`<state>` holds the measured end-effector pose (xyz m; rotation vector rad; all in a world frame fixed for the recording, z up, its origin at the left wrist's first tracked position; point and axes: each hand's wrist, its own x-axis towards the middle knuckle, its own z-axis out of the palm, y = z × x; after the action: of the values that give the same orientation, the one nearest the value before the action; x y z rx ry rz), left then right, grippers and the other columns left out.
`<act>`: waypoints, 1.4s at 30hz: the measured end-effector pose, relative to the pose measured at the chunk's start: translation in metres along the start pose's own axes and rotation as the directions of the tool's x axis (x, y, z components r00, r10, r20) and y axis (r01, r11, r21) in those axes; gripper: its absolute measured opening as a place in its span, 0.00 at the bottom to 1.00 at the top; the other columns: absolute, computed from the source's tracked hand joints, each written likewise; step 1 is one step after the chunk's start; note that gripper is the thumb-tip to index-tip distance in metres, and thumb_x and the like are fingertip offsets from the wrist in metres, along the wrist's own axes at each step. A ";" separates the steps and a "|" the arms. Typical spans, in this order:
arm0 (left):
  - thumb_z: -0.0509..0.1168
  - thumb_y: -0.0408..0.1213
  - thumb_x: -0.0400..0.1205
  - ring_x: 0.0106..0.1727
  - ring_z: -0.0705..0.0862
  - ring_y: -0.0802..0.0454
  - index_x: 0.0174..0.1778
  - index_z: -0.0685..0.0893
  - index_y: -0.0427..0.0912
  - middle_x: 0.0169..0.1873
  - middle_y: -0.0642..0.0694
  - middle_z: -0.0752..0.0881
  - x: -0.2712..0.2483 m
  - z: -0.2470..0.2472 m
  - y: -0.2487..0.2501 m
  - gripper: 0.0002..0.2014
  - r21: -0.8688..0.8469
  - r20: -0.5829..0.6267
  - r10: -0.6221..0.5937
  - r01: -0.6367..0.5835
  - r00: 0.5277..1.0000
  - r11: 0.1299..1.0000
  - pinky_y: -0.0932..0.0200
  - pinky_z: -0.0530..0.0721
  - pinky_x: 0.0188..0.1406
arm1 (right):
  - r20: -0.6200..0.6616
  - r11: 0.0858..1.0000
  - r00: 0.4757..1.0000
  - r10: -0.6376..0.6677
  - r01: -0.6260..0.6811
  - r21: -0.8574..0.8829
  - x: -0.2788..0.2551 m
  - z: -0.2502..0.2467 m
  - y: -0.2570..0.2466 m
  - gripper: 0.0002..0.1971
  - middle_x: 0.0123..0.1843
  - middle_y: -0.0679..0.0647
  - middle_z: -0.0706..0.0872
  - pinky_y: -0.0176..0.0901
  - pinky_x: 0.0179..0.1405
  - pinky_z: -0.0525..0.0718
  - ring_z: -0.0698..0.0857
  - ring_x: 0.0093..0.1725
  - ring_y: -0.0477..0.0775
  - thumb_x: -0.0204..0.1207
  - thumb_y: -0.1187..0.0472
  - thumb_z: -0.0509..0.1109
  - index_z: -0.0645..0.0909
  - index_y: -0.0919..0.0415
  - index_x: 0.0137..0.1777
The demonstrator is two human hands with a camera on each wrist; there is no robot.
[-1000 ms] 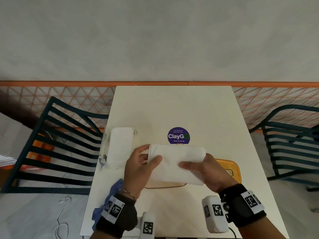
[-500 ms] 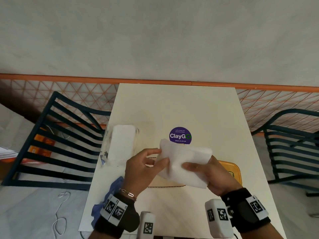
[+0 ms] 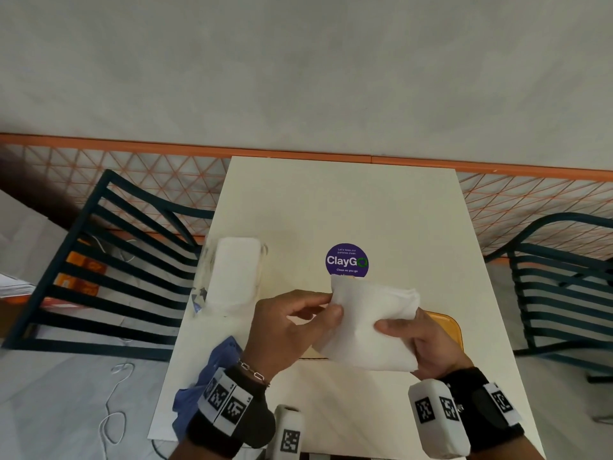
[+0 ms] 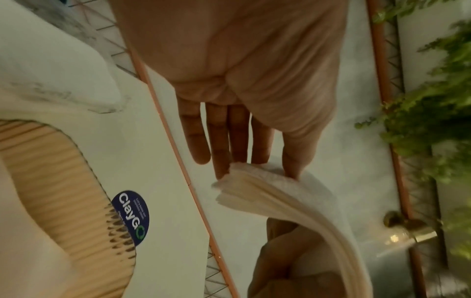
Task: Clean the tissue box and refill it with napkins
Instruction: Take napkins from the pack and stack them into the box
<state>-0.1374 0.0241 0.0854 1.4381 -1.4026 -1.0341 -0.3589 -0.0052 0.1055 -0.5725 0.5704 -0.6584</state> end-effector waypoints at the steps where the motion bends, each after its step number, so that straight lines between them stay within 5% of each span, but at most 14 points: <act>1: 0.73 0.56 0.76 0.46 0.92 0.58 0.52 0.95 0.52 0.45 0.63 0.94 0.000 0.001 0.000 0.15 0.069 -0.021 0.081 -0.079 0.996 0.994 0.57 0.91 0.47 | -0.048 0.999 0.999 -0.005 0.003 -0.039 -0.001 -0.001 0.001 0.23 0.65 0.69 0.87 0.57 0.61 0.86 0.86 0.65 0.70 0.76 0.72 0.64 0.82 0.70 0.72; 3: 0.70 0.51 0.80 0.40 0.91 0.60 0.45 0.95 0.50 0.40 0.61 0.94 0.000 0.005 -0.001 0.11 0.273 -0.061 0.244 -0.219 0.968 0.937 0.58 0.89 0.39 | -0.191 0.995 0.982 0.003 -0.023 -0.099 -0.002 -0.008 0.003 0.25 0.59 0.68 0.91 0.55 0.49 0.90 0.90 0.58 0.68 0.63 0.67 0.77 0.89 0.65 0.64; 7: 0.71 0.45 0.81 0.32 0.87 0.62 0.38 0.93 0.46 0.33 0.59 0.92 -0.002 0.014 -0.003 0.10 0.470 -0.157 0.366 -0.256 0.917 0.845 0.67 0.84 0.32 | -0.261 0.997 0.965 0.005 -0.026 -0.077 -0.002 -0.015 0.005 0.30 0.59 0.70 0.90 0.57 0.46 0.91 0.91 0.56 0.69 0.59 0.67 0.79 0.87 0.68 0.66; 9: 0.73 0.43 0.81 0.33 0.88 0.64 0.38 0.92 0.48 0.32 0.60 0.91 -0.002 0.016 0.001 0.07 0.344 -0.240 0.223 -0.132 0.945 0.930 0.74 0.82 0.34 | -0.269 0.997 0.963 -0.003 -0.017 -0.072 -0.002 -0.015 0.005 0.31 0.59 0.70 0.90 0.57 0.46 0.91 0.91 0.56 0.69 0.58 0.67 0.79 0.87 0.68 0.66; 11: 0.73 0.43 0.83 0.37 0.87 0.64 0.38 0.91 0.52 0.32 0.60 0.90 0.000 0.015 0.006 0.07 0.087 -0.213 -0.102 0.122 0.972 0.989 0.70 0.82 0.39 | -0.264 0.997 0.965 -0.003 -0.016 -0.071 -0.003 -0.017 0.004 0.31 0.60 0.70 0.90 0.58 0.47 0.91 0.91 0.56 0.69 0.59 0.67 0.79 0.86 0.68 0.66; 14: 0.71 0.42 0.84 0.44 0.83 0.55 0.41 0.90 0.45 0.38 0.50 0.89 0.006 0.011 0.011 0.08 -0.388 0.068 -0.431 0.422 0.900 0.819 0.53 0.83 0.45 | -0.242 0.996 0.970 -0.005 -0.016 -0.082 -0.004 -0.019 0.003 0.29 0.62 0.70 0.89 0.58 0.49 0.91 0.90 0.59 0.69 0.61 0.67 0.78 0.86 0.66 0.67; 17: 0.72 0.49 0.78 0.46 0.80 0.51 0.47 0.90 0.44 0.46 0.47 0.87 0.007 0.009 0.003 0.12 -0.575 0.256 -0.456 0.513 0.853 0.637 0.51 0.78 0.43 | -0.237 0.995 0.971 -0.003 -0.020 -0.093 -0.004 -0.020 0.004 0.30 0.62 0.70 0.89 0.59 0.50 0.90 0.90 0.59 0.70 0.60 0.66 0.78 0.87 0.65 0.67; 22: 0.76 0.52 0.74 0.51 0.82 0.50 0.52 0.89 0.41 0.49 0.46 0.89 0.009 0.013 -0.013 0.19 -0.567 0.214 -0.488 0.515 0.846 0.643 0.51 0.80 0.48 | -0.237 0.993 0.971 0.010 -0.037 -0.112 -0.003 -0.021 0.005 0.30 0.64 0.70 0.89 0.59 0.50 0.90 0.90 0.60 0.69 0.62 0.66 0.78 0.86 0.65 0.68; 26: 0.76 0.47 0.80 0.59 0.87 0.47 0.62 0.88 0.52 0.57 0.49 0.92 0.009 0.014 -0.027 0.15 -0.575 0.124 -0.582 0.537 0.803 0.618 0.41 0.86 0.60 | -0.295 0.986 0.955 -0.017 -0.033 -0.162 -0.001 -0.023 0.006 0.21 0.60 0.66 0.91 0.53 0.47 0.91 0.92 0.57 0.64 0.69 0.69 0.73 0.90 0.61 0.63; 31: 0.74 0.52 0.81 0.69 0.87 0.42 0.69 0.87 0.51 0.64 0.46 0.91 0.006 0.008 -0.041 0.21 -0.594 0.247 -0.609 0.614 0.754 0.519 0.30 0.82 0.69 | -0.365 0.963 0.931 -0.015 -0.085 -0.255 0.002 -0.028 0.012 0.20 0.57 0.66 0.92 0.56 0.42 0.90 0.91 0.53 0.65 0.71 0.65 0.74 0.88 0.63 0.64; 36: 0.79 0.44 0.73 0.61 0.91 0.37 0.69 0.85 0.37 0.59 0.37 0.92 0.002 0.011 -0.046 0.28 -0.505 0.299 -0.602 0.658 0.740 0.558 0.38 0.90 0.60 | -0.378 0.929 0.925 0.027 -0.163 -0.332 0.003 -0.034 0.021 0.17 0.63 0.66 0.91 0.57 0.58 0.89 0.90 0.62 0.68 0.74 0.64 0.78 0.89 0.62 0.64; 42: 0.70 0.46 0.84 0.61 0.91 0.39 0.69 0.85 0.42 0.60 0.40 0.92 0.004 0.015 -0.050 0.19 -0.549 0.301 -0.641 0.677 0.707 0.489 0.41 0.89 0.59 | -0.370 0.890 0.929 0.022 -0.186 -0.416 0.005 -0.035 0.025 0.18 0.62 0.62 0.92 0.64 0.66 0.87 0.90 0.63 0.66 0.75 0.66 0.80 0.88 0.61 0.64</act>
<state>-0.1369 0.0199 0.0330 1.4220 -0.3546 -1.8387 -0.3682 -0.0033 0.0638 -0.8512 1.1066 -0.5287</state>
